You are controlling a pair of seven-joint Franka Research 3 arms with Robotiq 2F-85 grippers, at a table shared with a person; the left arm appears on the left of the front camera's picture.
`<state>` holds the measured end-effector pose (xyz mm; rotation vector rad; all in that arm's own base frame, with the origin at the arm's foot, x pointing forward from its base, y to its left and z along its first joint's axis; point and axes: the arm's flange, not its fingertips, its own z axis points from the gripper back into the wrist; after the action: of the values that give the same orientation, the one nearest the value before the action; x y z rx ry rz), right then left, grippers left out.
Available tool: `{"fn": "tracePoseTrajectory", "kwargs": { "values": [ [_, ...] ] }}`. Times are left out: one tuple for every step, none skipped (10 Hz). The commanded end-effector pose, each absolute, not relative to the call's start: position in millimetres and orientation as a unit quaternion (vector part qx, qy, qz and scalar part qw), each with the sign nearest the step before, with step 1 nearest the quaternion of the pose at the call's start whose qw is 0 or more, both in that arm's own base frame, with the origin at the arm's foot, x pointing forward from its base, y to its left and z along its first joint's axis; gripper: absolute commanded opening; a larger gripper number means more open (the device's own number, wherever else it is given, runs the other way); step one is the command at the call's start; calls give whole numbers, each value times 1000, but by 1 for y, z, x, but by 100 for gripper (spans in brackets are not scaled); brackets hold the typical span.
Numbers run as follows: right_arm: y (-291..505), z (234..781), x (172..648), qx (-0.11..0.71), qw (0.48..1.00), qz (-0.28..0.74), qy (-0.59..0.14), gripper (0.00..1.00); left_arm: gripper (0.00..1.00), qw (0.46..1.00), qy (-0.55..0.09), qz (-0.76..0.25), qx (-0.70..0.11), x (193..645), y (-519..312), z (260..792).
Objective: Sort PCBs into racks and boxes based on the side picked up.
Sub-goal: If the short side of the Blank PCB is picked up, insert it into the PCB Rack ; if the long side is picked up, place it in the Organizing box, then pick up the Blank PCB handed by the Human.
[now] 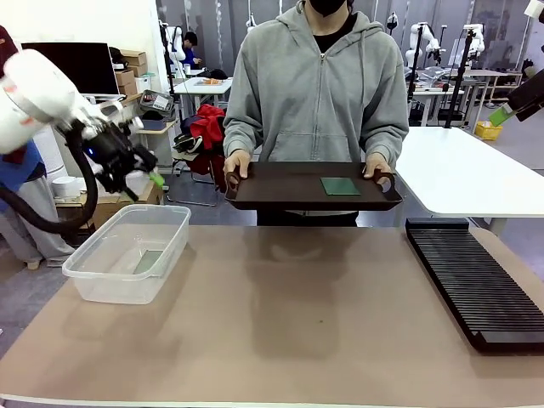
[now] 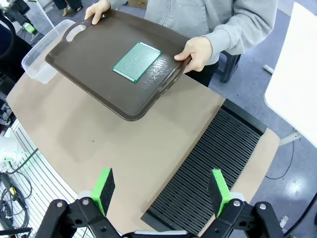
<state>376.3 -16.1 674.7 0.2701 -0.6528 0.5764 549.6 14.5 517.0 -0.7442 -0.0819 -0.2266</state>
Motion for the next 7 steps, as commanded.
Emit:
{"fn": "tracePoseTrajectory", "kwargs": {
  "values": [
    [-16, 674, 376, 131, 898, 278, -314, 100, 100, 953, -51, -83, -287, 560, 15, 487],
    [-16, 674, 376, 131, 898, 278, -314, 100, 100, 953, -51, -83, -287, 560, 15, 487],
    [-16, 674, 376, 131, 898, 278, -314, 100, 100, 953, -51, -83, -287, 560, 15, 487],
    [-16, 674, 376, 131, 898, 278, -314, 100, 100, 953, -51, -83, -287, 560, 15, 487],
    [-16, 674, 376, 131, 898, 278, -314, 100, 100, 953, -51, -83, -287, 560, 15, 487],
    [-16, 674, 376, 131, 898, 278, -314, 100, 100, 953, -51, -83, -287, 560, 15, 487],
    [-16, 674, 376, 131, 898, 278, -314, 100, 100, 953, -51, -83, -287, 560, 15, 487]
  ]
}}
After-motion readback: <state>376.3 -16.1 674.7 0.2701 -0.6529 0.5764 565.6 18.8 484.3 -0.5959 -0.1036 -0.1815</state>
